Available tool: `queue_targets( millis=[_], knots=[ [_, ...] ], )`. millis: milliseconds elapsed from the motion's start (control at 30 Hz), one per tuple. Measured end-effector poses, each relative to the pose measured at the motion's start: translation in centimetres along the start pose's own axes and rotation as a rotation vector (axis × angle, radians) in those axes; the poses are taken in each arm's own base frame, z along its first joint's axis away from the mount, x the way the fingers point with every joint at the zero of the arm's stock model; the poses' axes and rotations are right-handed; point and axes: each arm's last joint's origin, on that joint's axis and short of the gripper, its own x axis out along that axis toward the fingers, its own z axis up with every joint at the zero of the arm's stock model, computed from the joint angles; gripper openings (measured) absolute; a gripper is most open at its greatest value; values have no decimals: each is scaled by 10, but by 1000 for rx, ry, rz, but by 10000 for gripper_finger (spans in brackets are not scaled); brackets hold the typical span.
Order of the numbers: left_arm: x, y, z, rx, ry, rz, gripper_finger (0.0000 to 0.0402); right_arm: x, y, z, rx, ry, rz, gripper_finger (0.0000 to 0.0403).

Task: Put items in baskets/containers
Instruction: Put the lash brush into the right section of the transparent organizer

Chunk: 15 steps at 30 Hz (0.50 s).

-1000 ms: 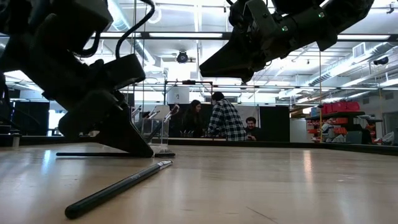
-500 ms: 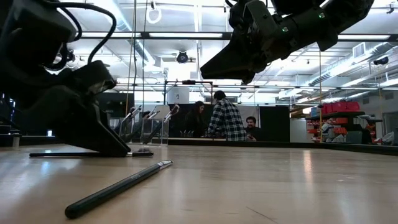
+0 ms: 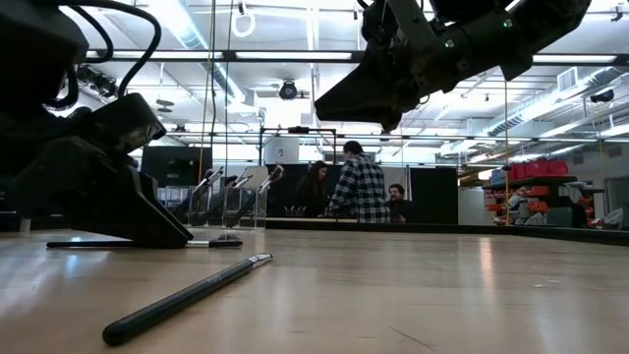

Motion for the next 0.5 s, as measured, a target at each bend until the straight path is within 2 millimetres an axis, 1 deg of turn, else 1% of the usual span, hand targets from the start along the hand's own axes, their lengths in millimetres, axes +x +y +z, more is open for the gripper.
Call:
queue_targets(
  millis=[100, 200, 333, 500],
  knots=[
    [1, 0, -1, -8, -7, 4, 166, 0, 0, 1, 3, -15, 2, 98],
    [2, -1, -2, -8, -13, 3, 152, 0, 0, 2, 3, -19, 3, 97],
    [3, -2, -3, -9, -4, -13, 118, 0, 0, 2, 3, -17, 2, 98],
    [4, -3, -3, -7, 9, -20, 64, 0, 0, 2, 3, -18, 2, 98]
  ],
)
